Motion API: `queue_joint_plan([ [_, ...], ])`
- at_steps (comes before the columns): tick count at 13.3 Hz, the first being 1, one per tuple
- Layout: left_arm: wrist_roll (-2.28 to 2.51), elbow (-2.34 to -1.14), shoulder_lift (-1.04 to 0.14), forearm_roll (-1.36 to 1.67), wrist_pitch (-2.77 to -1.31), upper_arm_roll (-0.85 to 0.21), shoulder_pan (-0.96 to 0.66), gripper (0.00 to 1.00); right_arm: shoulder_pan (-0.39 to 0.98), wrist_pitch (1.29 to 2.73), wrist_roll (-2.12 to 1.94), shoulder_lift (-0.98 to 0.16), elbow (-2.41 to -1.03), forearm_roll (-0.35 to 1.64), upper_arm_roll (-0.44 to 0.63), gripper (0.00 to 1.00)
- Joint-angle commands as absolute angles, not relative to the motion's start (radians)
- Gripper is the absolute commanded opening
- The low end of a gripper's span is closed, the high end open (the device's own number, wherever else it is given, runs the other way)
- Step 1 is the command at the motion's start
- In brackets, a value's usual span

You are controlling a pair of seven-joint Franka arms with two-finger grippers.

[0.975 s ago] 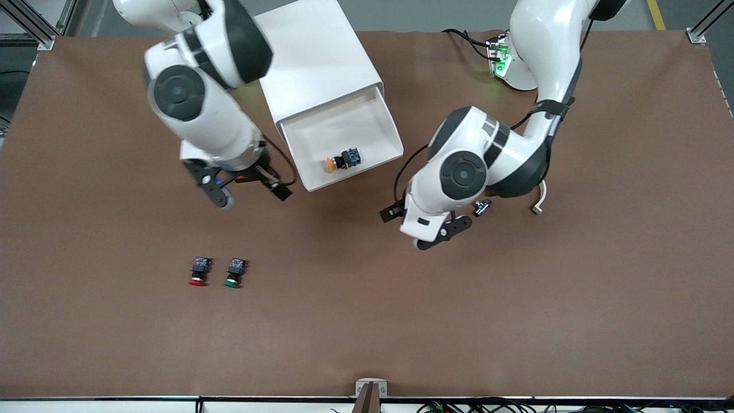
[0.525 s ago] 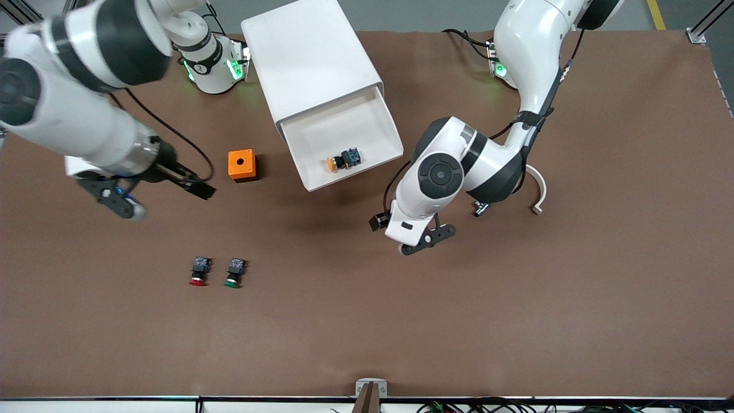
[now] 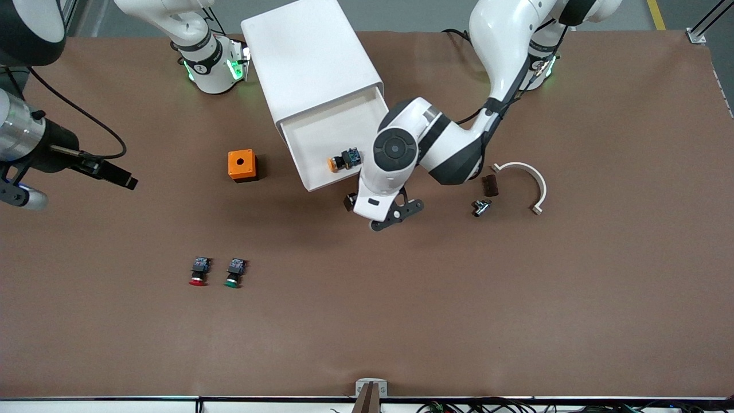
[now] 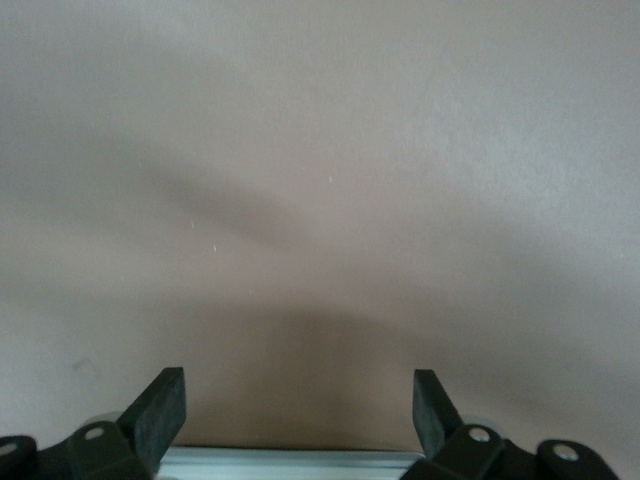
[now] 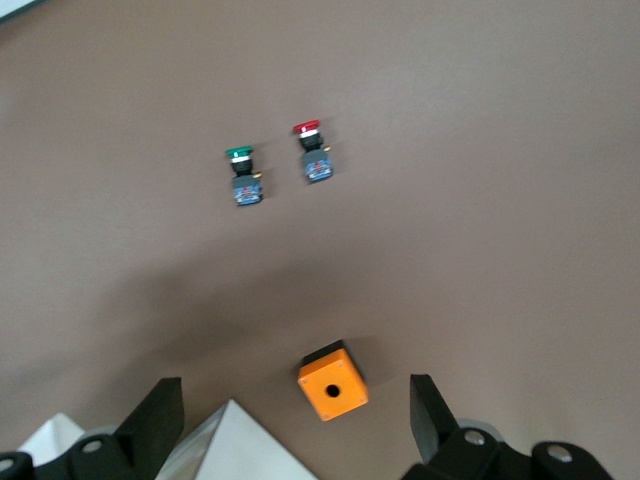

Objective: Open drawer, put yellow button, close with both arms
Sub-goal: 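Push the drawer shut with the left gripper while the right gripper withdraws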

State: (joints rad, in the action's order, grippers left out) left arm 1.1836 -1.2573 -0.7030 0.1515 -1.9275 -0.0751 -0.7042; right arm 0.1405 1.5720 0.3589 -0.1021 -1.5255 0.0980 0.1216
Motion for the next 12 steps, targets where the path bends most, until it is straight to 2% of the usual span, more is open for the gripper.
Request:
queue_joint_plan([
  [1,1.238,-1.27,-0.684,0.141,-1.878,-0.087,-0.741,1.0,0.095,1.604,0.228,-0.049,-1.586,0.052,0.103,1.0],
  [3,1.267,-1.27,-0.678,0.146,-1.849,-0.09,-0.776,1.0,0.054,1.624,0.148,-0.038,-1.609,0.051,0.103,1.0],
  [6,1.333,-1.272,-0.681,0.147,-1.845,-0.162,-0.788,1.0,0.023,1.704,0.072,0.009,-1.687,0.049,0.103,1.0],
  [12,1.382,-1.307,-0.686,0.176,-1.838,-0.242,-0.83,1.0,0.023,1.704,0.049,0.025,-1.687,0.034,0.101,1.0],
])
